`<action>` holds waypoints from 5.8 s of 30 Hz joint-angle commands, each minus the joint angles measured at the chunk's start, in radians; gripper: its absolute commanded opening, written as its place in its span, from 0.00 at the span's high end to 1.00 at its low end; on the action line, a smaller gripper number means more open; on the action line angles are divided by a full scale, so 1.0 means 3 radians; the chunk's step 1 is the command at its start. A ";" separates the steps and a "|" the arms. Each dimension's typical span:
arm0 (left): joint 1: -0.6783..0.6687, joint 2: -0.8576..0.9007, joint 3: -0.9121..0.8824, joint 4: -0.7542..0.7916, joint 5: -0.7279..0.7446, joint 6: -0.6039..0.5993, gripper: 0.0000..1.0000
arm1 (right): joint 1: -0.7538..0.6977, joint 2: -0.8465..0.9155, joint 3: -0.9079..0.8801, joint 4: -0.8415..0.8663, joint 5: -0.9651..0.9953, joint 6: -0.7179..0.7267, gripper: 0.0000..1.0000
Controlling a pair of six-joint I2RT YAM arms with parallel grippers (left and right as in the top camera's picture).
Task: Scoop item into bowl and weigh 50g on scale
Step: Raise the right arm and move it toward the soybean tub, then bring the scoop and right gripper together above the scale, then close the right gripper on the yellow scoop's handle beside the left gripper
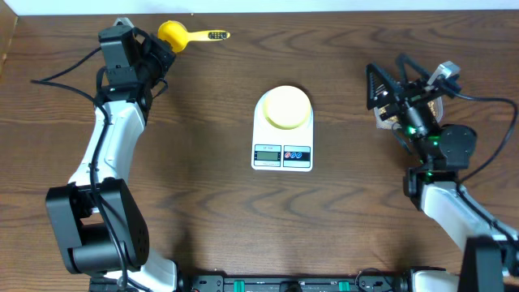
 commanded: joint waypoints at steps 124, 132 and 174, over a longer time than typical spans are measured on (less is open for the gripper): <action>-0.0771 -0.0066 0.0071 -0.0478 0.0762 0.0793 0.92 | 0.0486 0.0449 0.1799 -0.3352 -0.1102 -0.0140 0.01; -0.0772 -0.0066 0.0071 -0.0479 0.0844 0.0467 0.92 | 0.0595 0.0450 0.1797 -0.3318 -0.0797 -0.0191 0.02; -0.0959 -0.0066 0.0071 -0.0454 0.1152 -0.0530 0.92 | 0.1142 0.0472 0.1797 -0.3151 -0.0151 -0.0312 0.26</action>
